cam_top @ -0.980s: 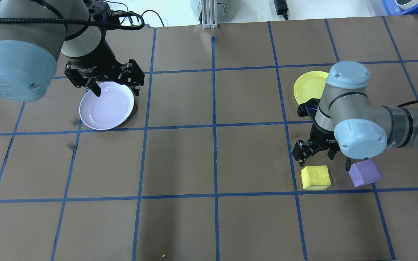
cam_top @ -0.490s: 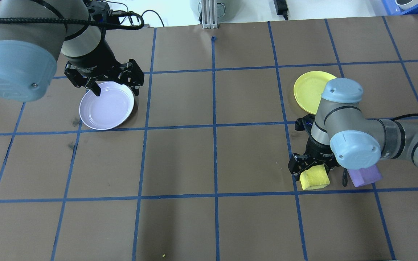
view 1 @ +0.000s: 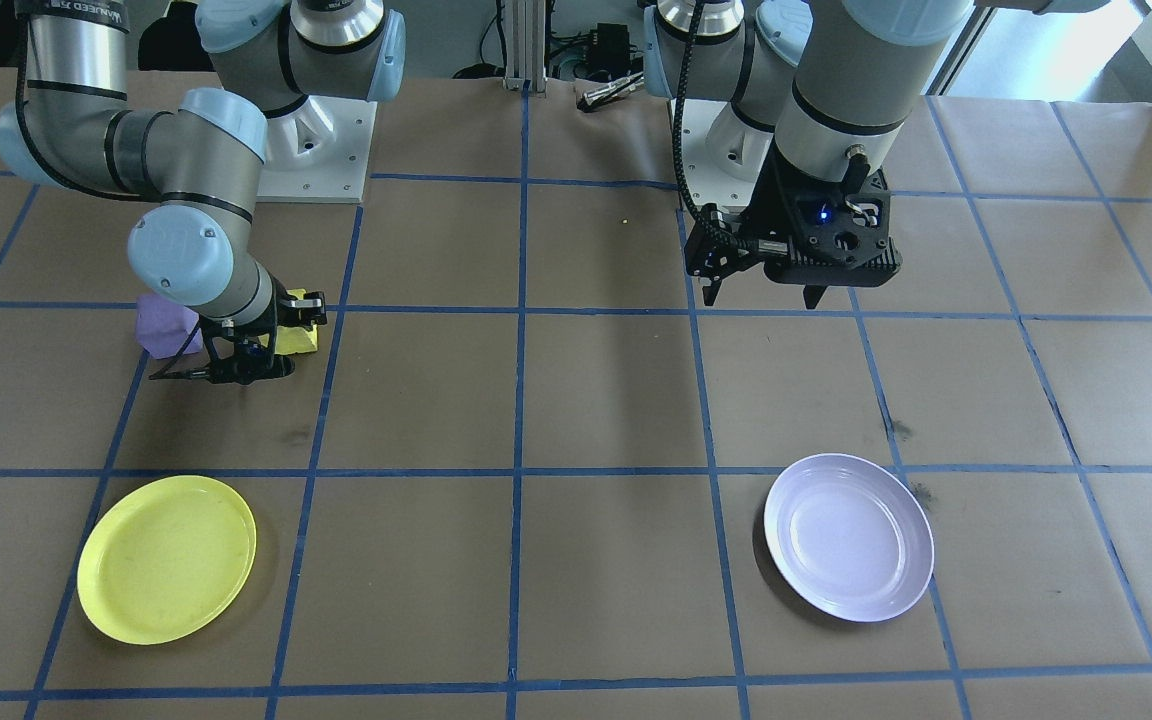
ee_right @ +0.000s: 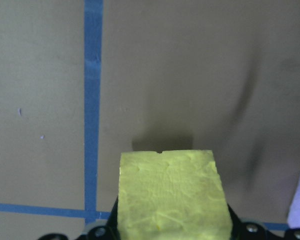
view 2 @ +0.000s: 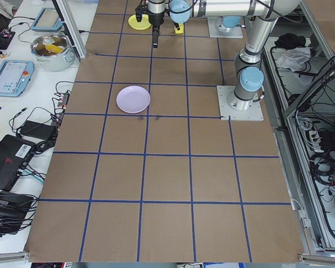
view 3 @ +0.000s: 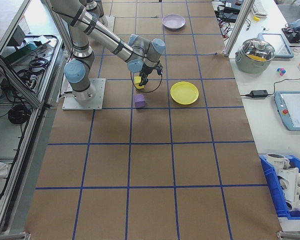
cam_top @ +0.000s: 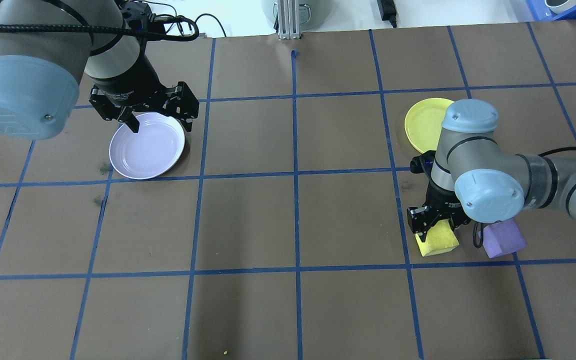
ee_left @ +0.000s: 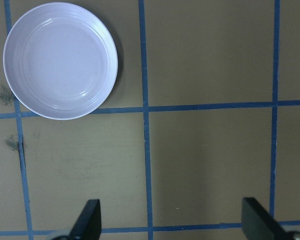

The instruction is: Sort blocks by color into plates

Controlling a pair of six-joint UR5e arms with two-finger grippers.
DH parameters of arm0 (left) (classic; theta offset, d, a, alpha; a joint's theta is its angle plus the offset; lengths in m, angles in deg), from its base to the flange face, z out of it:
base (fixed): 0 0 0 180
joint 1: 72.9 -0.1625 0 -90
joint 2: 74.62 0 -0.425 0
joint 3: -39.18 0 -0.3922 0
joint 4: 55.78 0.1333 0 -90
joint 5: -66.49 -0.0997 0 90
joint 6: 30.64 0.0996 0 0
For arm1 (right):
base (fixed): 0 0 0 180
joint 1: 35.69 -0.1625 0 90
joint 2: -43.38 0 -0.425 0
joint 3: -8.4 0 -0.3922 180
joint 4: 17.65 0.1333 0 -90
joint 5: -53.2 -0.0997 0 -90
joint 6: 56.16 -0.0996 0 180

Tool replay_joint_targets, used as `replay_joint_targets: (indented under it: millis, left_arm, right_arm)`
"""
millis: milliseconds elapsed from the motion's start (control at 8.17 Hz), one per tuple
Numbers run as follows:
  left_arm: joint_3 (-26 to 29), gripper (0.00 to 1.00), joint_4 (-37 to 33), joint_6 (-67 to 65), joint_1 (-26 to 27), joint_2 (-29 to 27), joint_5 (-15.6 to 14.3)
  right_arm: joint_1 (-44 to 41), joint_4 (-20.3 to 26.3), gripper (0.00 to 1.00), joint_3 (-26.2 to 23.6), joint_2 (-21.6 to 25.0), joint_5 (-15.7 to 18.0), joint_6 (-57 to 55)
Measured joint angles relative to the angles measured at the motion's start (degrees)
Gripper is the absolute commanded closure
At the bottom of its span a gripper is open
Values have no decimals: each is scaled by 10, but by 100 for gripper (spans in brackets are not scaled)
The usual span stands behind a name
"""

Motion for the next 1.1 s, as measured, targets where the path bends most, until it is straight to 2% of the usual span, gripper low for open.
replay_joint_targets:
  millis: [122,245,490,735,980,1102]
  left_arm:
    - [0,0,0,0,0,0,0]
    - [0,0,0,0,0,-1,0]
    - [0,0,0,0,0,-1,0]
    - [0,0,0,0,0,-1,0]
    - [0,0,1,0,0,-1,0]
    - [0,0,1,0,0,-1,0]
  right_arm:
    - [1,27,88,42,-2,4,-2]
    - [1,65,88,104,-14,4,-3]
    - [10,108,84,223,-69,5,-4]
    - [47,99,82,312,-135,-8,-4]
    - [63,70,78,369,-205,-28,-12]
    - [65,58,23,385,-226,-31,-17]
